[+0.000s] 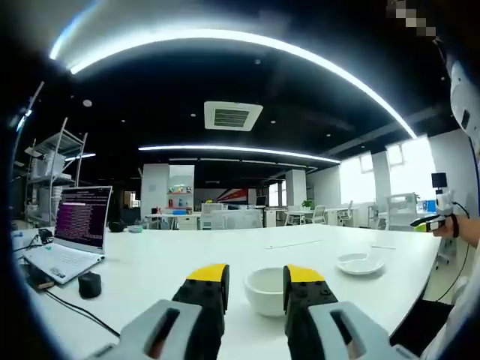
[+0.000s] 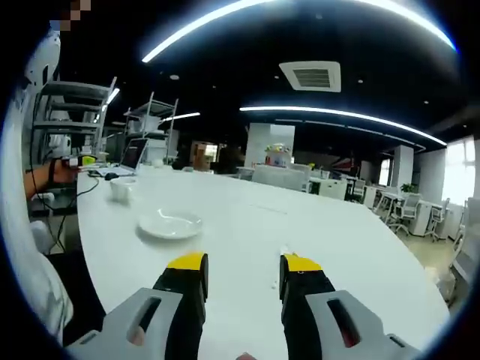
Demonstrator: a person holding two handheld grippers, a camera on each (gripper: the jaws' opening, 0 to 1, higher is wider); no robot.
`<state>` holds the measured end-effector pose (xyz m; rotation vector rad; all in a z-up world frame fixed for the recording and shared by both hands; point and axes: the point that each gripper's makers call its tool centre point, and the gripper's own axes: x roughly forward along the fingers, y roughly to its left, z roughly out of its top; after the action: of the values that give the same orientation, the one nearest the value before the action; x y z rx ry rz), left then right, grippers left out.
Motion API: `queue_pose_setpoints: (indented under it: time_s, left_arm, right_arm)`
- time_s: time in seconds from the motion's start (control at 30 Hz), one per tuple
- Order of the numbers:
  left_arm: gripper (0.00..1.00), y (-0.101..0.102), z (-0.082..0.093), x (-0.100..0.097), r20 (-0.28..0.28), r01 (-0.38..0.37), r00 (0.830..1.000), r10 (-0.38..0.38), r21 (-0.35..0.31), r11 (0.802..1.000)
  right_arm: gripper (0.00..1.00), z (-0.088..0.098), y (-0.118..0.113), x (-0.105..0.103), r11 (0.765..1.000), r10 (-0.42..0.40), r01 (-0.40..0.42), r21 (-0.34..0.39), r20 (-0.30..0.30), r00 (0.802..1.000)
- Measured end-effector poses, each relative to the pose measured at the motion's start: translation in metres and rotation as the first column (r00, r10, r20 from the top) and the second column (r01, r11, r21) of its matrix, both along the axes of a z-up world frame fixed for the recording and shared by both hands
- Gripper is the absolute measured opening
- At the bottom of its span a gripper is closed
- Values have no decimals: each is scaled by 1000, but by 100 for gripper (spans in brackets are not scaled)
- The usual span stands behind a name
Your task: Tidy tabletop coffee trays, cups and spoons，present forward
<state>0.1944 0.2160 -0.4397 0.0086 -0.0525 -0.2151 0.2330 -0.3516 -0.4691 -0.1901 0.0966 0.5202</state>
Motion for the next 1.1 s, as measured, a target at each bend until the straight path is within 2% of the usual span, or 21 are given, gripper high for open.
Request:
queue_pose_setpoints:
  time_s: [0.7, 1.1]
  left_arm:
    - [30, -3, 2, -1, 0, -5, 1000, 5, 3, 1000]
    - [30, 4, 2, 2, -49, -29, 998, 28, -20, 999]
  right_arm:
    - [38, 2, -7, -2, 1000, -14, 14, 10, 14, 1000]
    - [37, 15, -14, -3, 999, -27, 26, 33, 16, 1000]
